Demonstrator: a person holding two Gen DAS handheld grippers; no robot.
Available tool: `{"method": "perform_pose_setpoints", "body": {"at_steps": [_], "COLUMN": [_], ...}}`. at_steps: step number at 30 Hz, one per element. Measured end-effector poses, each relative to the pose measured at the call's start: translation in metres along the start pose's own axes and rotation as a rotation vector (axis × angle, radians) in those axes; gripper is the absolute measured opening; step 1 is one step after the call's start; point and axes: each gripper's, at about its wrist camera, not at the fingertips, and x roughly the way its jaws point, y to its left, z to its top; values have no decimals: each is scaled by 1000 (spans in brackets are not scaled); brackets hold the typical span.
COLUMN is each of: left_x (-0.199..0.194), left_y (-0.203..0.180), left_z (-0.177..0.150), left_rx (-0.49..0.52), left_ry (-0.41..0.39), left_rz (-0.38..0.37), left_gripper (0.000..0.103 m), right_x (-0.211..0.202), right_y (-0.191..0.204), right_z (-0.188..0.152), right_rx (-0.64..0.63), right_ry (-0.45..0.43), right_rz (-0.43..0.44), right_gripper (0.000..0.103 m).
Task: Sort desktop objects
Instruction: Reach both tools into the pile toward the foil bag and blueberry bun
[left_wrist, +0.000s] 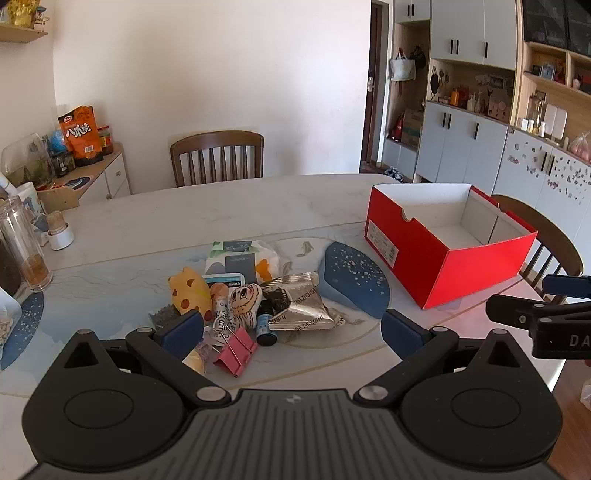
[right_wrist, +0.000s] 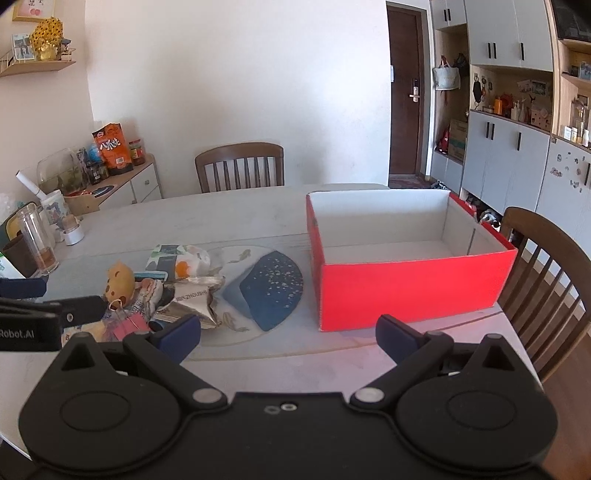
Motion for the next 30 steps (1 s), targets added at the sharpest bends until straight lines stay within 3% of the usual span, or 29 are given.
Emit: {"method": "perform_pose_setpoints", "body": {"at_steps": [6,11,19,30], "left_x": [9,14,35,77], "left_y": [20,30,72,108], "left_z": [-3,-8,-20,-33], "left_rx": [-20,13,-30,-36], "left_ry": [21,36,92,173], "left_rz": [-7,46,60,68], "left_gripper": [103,103,103,102], "right_x": [14,29,69,139], "right_y": [15,35,66,97], "right_z": [2,4,16,28], "right_rx": [0,-33,-65,-87], "right_ry": [18,29,65,125], "right_rz": [32,60,90,64], "right_gripper": [101,99,96,92]}}
